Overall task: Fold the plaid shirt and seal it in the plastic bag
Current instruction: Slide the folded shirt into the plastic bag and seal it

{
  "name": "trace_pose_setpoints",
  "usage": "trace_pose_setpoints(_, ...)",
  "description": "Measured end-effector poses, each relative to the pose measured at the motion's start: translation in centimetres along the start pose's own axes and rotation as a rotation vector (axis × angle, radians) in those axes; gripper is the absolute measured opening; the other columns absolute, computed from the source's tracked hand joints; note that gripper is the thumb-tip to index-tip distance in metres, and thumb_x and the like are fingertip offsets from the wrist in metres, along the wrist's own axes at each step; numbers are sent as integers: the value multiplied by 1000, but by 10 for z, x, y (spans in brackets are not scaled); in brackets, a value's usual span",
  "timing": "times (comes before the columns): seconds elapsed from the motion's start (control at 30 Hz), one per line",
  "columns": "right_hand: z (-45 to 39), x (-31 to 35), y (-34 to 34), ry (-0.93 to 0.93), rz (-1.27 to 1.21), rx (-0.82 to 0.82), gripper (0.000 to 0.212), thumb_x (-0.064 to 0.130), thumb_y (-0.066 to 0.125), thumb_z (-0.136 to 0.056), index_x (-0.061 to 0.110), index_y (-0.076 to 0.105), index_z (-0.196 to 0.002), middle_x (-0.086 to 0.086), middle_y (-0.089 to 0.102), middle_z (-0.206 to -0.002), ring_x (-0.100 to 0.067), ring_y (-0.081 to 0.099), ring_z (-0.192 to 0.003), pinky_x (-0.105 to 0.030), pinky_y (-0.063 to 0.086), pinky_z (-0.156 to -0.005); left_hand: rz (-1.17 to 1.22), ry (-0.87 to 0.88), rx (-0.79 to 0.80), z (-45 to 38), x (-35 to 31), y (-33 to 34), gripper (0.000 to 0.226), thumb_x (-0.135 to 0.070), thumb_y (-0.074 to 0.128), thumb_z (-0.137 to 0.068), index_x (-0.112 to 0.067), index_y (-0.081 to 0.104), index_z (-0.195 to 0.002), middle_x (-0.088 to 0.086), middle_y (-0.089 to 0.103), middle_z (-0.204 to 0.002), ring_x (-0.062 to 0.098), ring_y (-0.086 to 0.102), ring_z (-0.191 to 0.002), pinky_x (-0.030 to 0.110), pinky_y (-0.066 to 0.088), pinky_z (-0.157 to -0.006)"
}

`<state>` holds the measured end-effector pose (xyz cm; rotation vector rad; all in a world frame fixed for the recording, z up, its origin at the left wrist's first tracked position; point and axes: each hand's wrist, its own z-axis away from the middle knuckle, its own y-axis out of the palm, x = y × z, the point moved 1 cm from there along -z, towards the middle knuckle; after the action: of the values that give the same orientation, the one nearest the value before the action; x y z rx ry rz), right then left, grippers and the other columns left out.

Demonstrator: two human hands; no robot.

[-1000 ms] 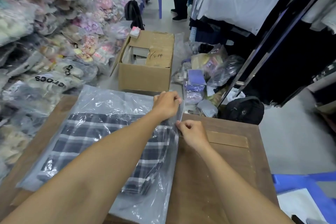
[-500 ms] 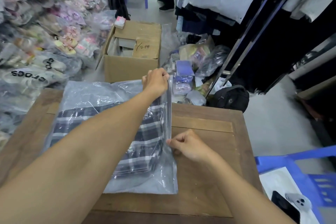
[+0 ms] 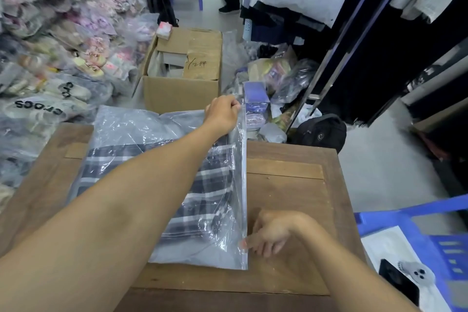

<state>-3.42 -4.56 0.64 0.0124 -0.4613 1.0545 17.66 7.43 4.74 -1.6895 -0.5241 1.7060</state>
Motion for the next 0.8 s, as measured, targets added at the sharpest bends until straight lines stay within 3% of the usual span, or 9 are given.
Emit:
trace_pose_setpoints(0.07,7,12,-20,15,118,-92,62,61,65,-87,2,74,-101,-11,78,-100,-16,68,-73,-31,58,-76,8,47,49,3,5,-2,16,-20,51,-101,-17,66,-100,5,64,-110,30,57,-113,44,45,-101)
trace_pose_setpoints(0.17,13,40,-43,-144,118,-530,52,66,66,-83,15,64,-75,-1,69,-74,-16,59,-64,-32,50,-65,-58,120,119,14,24,-11,37,-22,50,-103,-13,52,-139,9,51,-143,28,42,-135,45,34,-114)
trace_pose_setpoints(0.2,12,51,-45,-236,100,-689,49,66,67,-82,17,61,-76,4,66,-76,-15,59,-70,-34,50,-68,-96,142,129,20,34,-17,40,-23,51,-102,-13,51,-140,10,48,-145,28,39,-137,45,32,-116)
trace_pose_setpoints(0.27,2,74,-39,-417,106,-823,47,66,69,-80,25,62,-101,6,62,-107,-17,55,-104,-38,49,-91,-198,159,150,33,63,-33,37,-25,57,-99,-13,57,-134,9,49,-139,28,39,-135,44,33,-114)
trace_pose_setpoints(0.33,-15,86,-26,-452,227,-709,82,70,70,-75,30,45,-142,0,36,-151,-23,26,-142,-45,32,-116,-346,92,180,50,95,-54,40,-33,64,-92,-16,61,-129,9,49,-136,30,44,-130,44,36,-111)
trace_pose_setpoints(0.37,-24,88,-20,-422,325,-658,98,73,69,-74,31,30,-153,-1,17,-163,-25,8,-150,-48,21,-121,-429,38,190,61,111,-66,47,-41,66,-88,-19,61,-129,9,49,-137,30,45,-129,43,36,-110)
trace_pose_setpoints(0.47,-39,81,-15,-337,498,-669,116,81,62,-73,28,8,-161,1,-10,-169,-26,-17,-153,-50,7,-125,-561,-70,299,91,149,-95,92,-81,57,-69,-31,44,-145,7,36,-153,31,29,-142,46,23,-118)
trace_pose_setpoints(0.57,-36,66,-19,-255,556,-654,120,82,62,-70,26,8,-161,2,-11,-169,-28,-15,-153,-50,8,-125,-516,0,466,111,157,-95,129,-102,44,-49,-39,9,-156,-2,5,-167,27,-1,-153,52,2,-123)
trace_pose_setpoints(0.8,0,17,-46,7,589,-553,134,66,82,-63,19,2,-160,-6,-6,-169,-37,-7,-153,-51,14,-123,-543,208,634,130,108,-27,143,-92,66,-48,-44,-21,-151,-2,-34,-160,30,-36,-144,51,-21,-117)
